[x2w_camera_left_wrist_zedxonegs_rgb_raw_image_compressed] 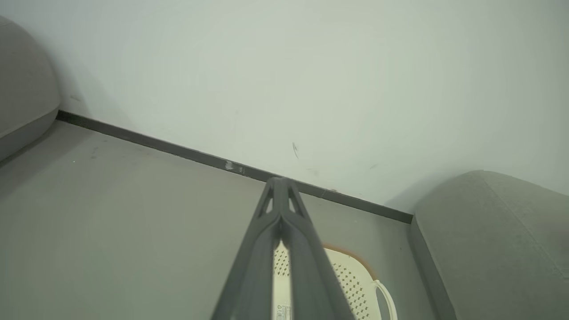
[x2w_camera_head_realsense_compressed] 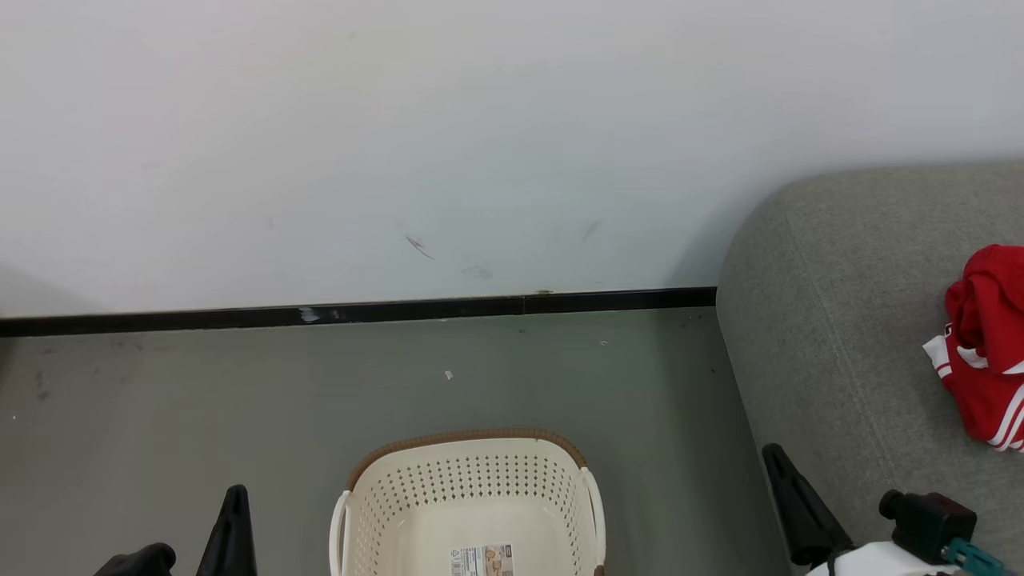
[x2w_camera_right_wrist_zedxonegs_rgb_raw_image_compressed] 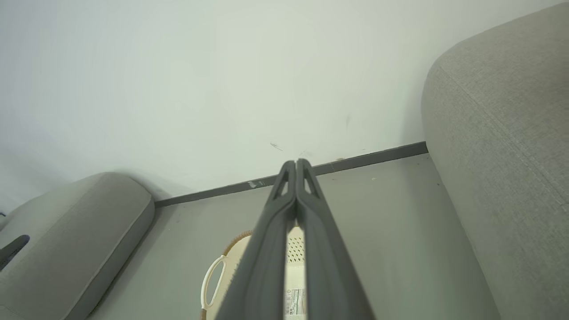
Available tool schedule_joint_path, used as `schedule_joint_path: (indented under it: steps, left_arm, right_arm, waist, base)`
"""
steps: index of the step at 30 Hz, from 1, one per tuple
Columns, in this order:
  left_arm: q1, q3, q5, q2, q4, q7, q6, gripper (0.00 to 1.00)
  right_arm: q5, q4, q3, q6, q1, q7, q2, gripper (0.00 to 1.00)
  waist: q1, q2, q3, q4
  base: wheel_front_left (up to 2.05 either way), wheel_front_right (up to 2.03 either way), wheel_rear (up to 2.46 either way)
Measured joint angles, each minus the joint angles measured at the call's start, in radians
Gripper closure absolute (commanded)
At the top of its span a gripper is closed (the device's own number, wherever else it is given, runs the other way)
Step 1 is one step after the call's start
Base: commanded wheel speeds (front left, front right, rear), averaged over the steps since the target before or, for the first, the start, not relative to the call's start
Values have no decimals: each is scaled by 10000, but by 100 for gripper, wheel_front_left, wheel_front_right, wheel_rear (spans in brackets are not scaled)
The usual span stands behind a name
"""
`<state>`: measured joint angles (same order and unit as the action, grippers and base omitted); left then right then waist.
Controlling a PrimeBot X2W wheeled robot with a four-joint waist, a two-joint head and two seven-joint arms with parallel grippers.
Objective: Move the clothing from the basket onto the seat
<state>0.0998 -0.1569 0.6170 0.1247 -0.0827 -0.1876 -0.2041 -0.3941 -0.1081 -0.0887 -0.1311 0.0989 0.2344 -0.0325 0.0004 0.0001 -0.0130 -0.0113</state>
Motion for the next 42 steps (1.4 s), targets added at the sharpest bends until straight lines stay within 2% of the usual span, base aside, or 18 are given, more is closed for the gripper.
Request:
schedule_joint_path:
  steps: [10, 21, 27, 42]
  left_arm:
    - [-23, 253, 1183, -82, -4, 301, 322, 100]
    - [-104, 506, 2406, -198, -48, 652, 575, 100]
    - [-168, 686, 3292, -232, -140, 913, 796, 100]
    - [-524, 1062, 5125, -334, -359, 1430, 1233, 100]
  right_arm:
    - [-1597, -48, 186, 2, -32, -368, -33, 100]
    - [-3225, -263, 345, 2, -127, -706, -188, 100]
    - [-4357, -370, 403, 2, -273, -920, -307, 100]
    - [-6767, -694, 493, 4, -688, -1287, -491, 100]
  waist:
    - [58, 0, -19, 23]
    - [81, 0, -45, 38]
    - [72, 0, -40, 47]
    - [14, 0, 35, 65]
  base:
    - [0, 0, 0]
    - [0, 0, 0]
    - [0, 0, 0]
    - [0, 0, 0]
